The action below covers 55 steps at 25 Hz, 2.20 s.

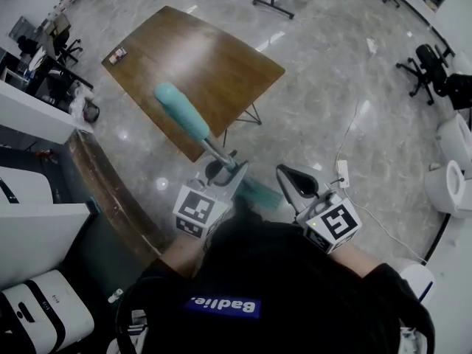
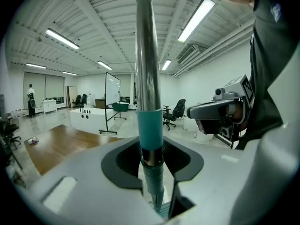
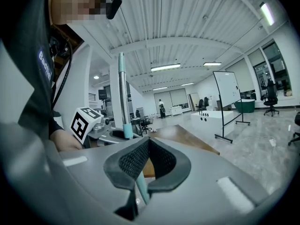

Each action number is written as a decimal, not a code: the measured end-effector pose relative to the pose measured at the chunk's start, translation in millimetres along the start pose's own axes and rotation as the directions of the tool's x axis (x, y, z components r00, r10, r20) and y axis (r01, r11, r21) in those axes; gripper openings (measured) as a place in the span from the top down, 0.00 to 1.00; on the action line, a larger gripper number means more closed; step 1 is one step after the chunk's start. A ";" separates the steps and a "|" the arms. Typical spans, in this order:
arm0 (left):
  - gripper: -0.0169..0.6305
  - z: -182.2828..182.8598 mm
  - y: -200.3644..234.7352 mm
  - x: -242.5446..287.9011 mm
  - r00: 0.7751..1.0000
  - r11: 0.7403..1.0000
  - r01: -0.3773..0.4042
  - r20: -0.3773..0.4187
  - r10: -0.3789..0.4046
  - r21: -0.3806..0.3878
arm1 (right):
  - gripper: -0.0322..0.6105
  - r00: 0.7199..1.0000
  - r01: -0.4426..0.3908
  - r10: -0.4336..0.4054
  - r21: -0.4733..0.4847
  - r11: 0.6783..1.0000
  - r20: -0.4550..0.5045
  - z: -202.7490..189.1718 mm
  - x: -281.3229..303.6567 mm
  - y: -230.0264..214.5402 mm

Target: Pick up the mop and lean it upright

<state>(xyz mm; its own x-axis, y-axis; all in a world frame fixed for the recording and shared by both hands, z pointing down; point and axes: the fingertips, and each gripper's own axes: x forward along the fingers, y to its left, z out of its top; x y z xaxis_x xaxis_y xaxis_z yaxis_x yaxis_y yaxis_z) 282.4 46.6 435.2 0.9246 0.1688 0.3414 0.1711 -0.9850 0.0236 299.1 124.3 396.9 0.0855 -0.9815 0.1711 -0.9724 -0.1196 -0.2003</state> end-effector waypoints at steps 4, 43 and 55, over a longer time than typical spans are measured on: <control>0.76 -1.6 13.9 12.4 0.998 0.998 0.058 -0.013 -0.058 -0.002 | 0.94 1.000 0.027 -0.027 -0.028 0.999 0.006 19.8 27.5 -14.9; 0.82 -50.2 75.7 116.5 0.794 0.728 -0.608 -0.245 0.557 -0.316 | 0.94 0.720 -0.669 0.646 -0.006 0.743 -0.254 31.9 125.5 -147.7; 0.81 -121.8 66.1 147.5 0.786 0.688 -0.616 -0.353 0.508 -0.383 | 0.94 0.739 -0.637 0.606 -0.012 0.771 -0.293 19.9 123.6 -165.9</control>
<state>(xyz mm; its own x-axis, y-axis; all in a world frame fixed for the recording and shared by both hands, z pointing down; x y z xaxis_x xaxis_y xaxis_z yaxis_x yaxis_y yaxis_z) 388.6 1.9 601.5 0.6935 -0.3802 0.6119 -0.5827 -0.7955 0.1660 475.4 19.9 432.1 -0.5899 -0.7546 0.2873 -0.8066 0.5346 -0.2522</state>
